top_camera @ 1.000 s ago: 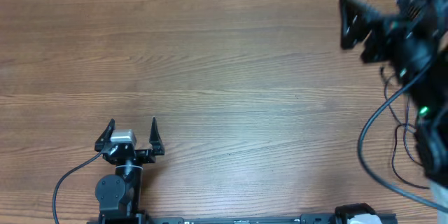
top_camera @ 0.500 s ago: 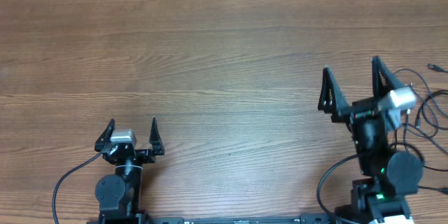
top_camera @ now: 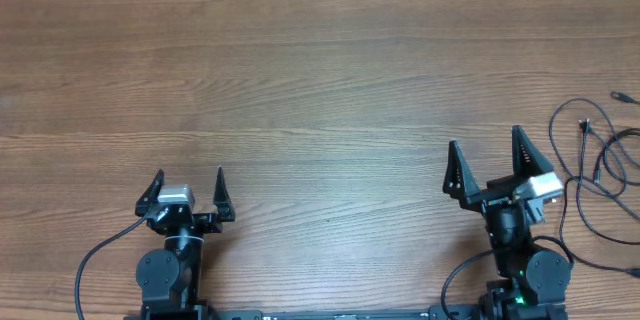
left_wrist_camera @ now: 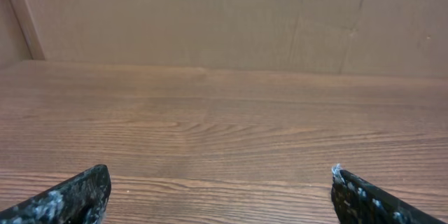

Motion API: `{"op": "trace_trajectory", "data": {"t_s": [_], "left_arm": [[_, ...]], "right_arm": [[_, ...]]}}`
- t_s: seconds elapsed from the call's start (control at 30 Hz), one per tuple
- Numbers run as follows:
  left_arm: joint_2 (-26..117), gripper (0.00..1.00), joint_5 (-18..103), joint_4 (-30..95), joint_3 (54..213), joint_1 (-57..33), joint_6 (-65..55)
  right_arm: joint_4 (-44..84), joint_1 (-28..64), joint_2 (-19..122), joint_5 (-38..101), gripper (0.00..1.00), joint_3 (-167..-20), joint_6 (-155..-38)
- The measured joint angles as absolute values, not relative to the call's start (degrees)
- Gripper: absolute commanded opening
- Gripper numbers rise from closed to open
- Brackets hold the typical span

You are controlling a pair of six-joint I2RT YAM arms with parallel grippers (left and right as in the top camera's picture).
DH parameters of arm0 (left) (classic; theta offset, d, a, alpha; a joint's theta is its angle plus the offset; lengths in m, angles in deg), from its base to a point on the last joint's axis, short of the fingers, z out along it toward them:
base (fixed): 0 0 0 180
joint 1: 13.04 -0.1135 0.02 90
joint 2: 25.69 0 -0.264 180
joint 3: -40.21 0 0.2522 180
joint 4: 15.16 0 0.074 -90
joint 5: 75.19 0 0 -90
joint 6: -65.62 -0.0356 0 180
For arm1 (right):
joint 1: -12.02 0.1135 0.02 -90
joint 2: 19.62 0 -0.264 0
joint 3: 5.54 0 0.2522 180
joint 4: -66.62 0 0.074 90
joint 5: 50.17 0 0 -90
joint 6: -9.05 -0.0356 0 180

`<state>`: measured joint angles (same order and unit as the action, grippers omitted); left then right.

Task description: Untangle cables

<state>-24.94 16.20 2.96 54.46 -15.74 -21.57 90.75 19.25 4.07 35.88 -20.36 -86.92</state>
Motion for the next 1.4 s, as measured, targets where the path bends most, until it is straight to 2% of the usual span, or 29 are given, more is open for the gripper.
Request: {"op": "trace_trajectory", "data": {"t_s": [0.27, 0.43, 0.7, 0.93, 1.4], "left_arm": [[-24.94, 1.0, 16.2, 2.96, 54.46, -15.74, -21.57], [-24.94, 1.0, 16.09, 2.96, 54.46, -15.74, -21.57], [-24.94, 1.0, 16.07, 2.96, 54.46, -15.74, -21.57], [-24.94, 1.0, 16.07, 2.96, 54.46, -15.74, -21.57], [-24.94, 1.0, 16.07, 2.96, 54.48, -15.74, -21.57]], "right_arm": [[64.04, 19.25, -6.56, 36.69, 1.0, -20.36, -86.92], [48.32, 19.25, -17.99, 38.03, 1.0, -20.36, -86.92], [47.71, 19.25, -18.82, 38.84, 1.0, -20.36, -84.91], [47.69, 19.25, -18.82, 39.01, 1.0, -20.36, -74.86], [47.71, 19.25, -18.82, 39.03, 1.0, -20.36, -74.68]]}}
